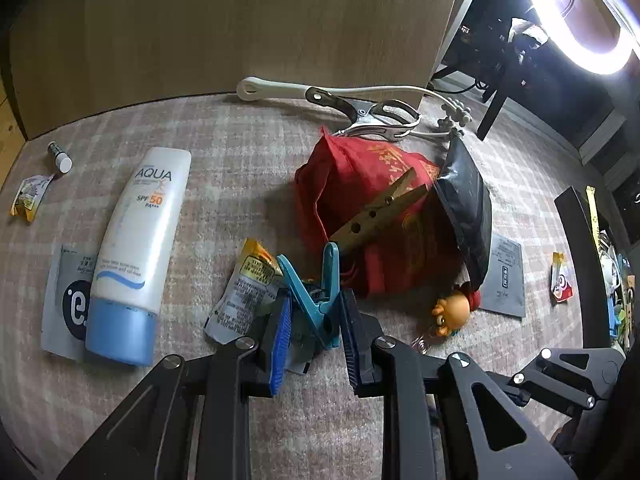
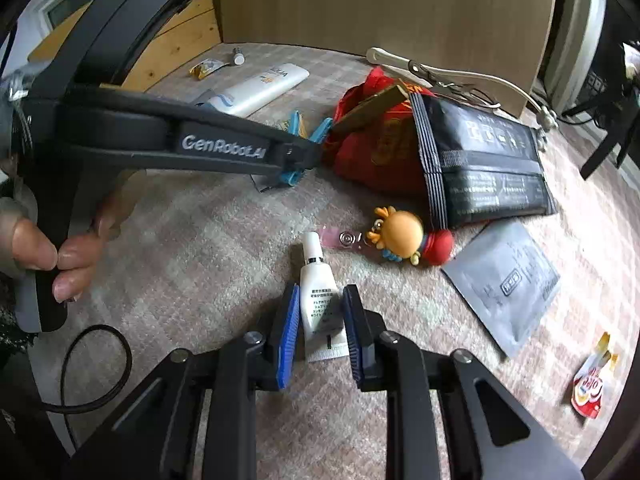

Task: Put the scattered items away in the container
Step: 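Grasp a blue clothespin with the left gripper while the right grasps a white tube, then carry both held items to the black box and release them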

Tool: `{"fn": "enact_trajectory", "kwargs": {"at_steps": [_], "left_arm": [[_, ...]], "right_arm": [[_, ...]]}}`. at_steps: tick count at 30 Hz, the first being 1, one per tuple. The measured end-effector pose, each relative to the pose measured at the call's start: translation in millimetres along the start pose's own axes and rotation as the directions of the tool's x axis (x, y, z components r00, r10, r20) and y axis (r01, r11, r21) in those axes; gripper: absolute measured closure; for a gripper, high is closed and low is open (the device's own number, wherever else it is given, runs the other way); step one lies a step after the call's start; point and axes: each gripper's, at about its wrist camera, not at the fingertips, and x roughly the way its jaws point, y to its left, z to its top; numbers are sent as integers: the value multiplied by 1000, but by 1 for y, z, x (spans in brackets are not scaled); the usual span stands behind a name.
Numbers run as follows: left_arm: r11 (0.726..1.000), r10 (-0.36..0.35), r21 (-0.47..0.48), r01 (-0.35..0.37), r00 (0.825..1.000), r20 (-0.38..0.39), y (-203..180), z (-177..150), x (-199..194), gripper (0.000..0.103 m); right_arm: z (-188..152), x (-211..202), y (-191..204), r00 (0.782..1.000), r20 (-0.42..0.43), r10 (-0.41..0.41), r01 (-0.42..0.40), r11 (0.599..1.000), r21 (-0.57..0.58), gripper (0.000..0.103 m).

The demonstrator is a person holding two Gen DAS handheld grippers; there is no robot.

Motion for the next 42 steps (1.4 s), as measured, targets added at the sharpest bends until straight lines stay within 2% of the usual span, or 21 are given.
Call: {"fn": "enact_trajectory", "kwargs": {"at_steps": [2,4,15,20,26,29,32,36,38,40,42], "left_arm": [[1000,-8,-4,8,1000,2,1,-2,-1,82],[1000,-18,-10,18,1000,7,3,-5,-4,82],[999,-38,-4,38,998,45,-2,-12,-38,82],[997,-76,25,75,995,66,-17,-9,-54,82],[979,-172,122,162,982,76,-69,1,-70,82],[952,-247,202,231,967,60,-115,2,-74,82],[907,-323,296,301,946,28,-171,-3,-76,82],[833,-415,391,392,910,-30,-242,-14,-79,82],[789,-452,443,426,890,-50,-279,-22,-84,82],[744,-486,485,459,871,-77,-316,-32,-89,82],[713,-505,515,476,858,-95,-344,-41,-92,82]], "right_arm": [[-1,-4,3,1000,16,15,-15,1000,20,94],[0,-10,0,1000,26,16,-17,999,39,96],[-20,-43,-26,995,92,39,-54,985,164,97],[-29,-67,-44,990,139,6,-37,974,225,97],[-49,-117,-74,972,212,-97,27,950,312,97],[-69,-149,-98,955,238,-176,76,922,379,97],[-99,-184,-122,930,242,-276,139,874,465,97],[-145,-226,-152,884,219,-413,218,779,588,97],[-171,-247,-170,854,191,-483,257,713,652,97],[-190,-262,-183,833,169,-527,278,662,696,97],[-207,-274,-195,814,151,-561,288,615,734,97]]}}
